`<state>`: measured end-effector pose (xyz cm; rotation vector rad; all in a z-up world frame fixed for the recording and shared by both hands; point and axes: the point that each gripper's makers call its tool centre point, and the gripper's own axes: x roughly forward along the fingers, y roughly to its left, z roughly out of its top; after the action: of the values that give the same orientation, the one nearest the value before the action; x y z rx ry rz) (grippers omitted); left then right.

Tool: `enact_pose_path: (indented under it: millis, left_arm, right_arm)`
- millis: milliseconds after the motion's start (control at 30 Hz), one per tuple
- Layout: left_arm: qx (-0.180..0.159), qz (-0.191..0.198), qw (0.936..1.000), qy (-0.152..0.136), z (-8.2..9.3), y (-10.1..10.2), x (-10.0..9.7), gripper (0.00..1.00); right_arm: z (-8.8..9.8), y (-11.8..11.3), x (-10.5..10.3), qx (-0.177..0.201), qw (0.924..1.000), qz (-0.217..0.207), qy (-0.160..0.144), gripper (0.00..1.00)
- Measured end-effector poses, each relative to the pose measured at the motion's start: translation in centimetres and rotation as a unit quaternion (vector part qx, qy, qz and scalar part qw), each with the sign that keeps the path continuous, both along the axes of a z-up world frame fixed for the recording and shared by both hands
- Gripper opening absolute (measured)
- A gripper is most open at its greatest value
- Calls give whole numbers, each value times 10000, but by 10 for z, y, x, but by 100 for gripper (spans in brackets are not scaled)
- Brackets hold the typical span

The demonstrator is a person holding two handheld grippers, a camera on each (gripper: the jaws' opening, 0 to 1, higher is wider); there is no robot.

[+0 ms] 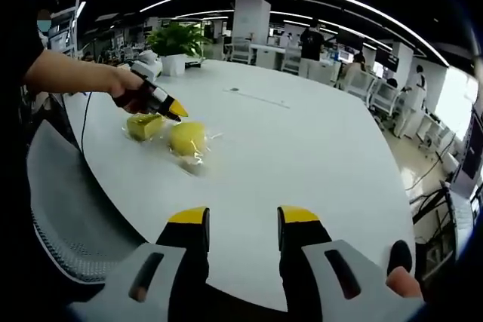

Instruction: Compare the silicone blocks by pressing each to a similar depth, holding the contact briefly, and releasing to observe deformation and rebound differences across the visible hardness samples.

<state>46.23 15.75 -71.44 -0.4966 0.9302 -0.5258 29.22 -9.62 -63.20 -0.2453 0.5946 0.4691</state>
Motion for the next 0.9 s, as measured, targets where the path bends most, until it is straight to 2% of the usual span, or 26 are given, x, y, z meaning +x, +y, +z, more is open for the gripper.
enact_pose_path:
  millis: [133,200,300,367,400,500,700,767,800,867,900]
  left_arm:
    - [45,-68,9998,166,-11,-6,-1,35]
    - [-37,-31,9998,210,-12,-8,1,35]
    - [-243,93,9992,295,-12,-9,4,30]
    - [-485,307,9972,485,-14,-9,5,24]
    - [-551,336,9967,486,-15,-8,7,21]
    - [-565,346,9967,475,-16,-9,8,17]
    - [-483,176,9982,319,-16,-16,7,15]
    - [-469,103,9986,225,-16,-18,7,6]
    - [-581,63,9982,117,-11,-21,8,0]
    - [-148,-397,9988,-228,-13,-23,7,0]
    - [-126,-545,9979,-328,-12,-25,6,0]
  right_arm:
    - [-3,1,2,32,10000,13,23,31]
    - [-3,2,2,39,10000,18,29,31]
    - [-5,1,1,25,10000,30,57,31]
    - [-6,1,1,16,10000,31,76,31]
    - [-7,0,1,13,10000,32,84,30]
    - [-7,-1,1,-8,10000,36,87,30]
    - [-9,1,3,-9,9999,54,105,29]
    - [-8,2,4,23,9999,38,93,29]
    - [-8,3,4,41,9999,41,91,29]
    - [-8,3,4,10,9999,64,87,29]
    - [-8,3,4,1,9999,74,87,29]
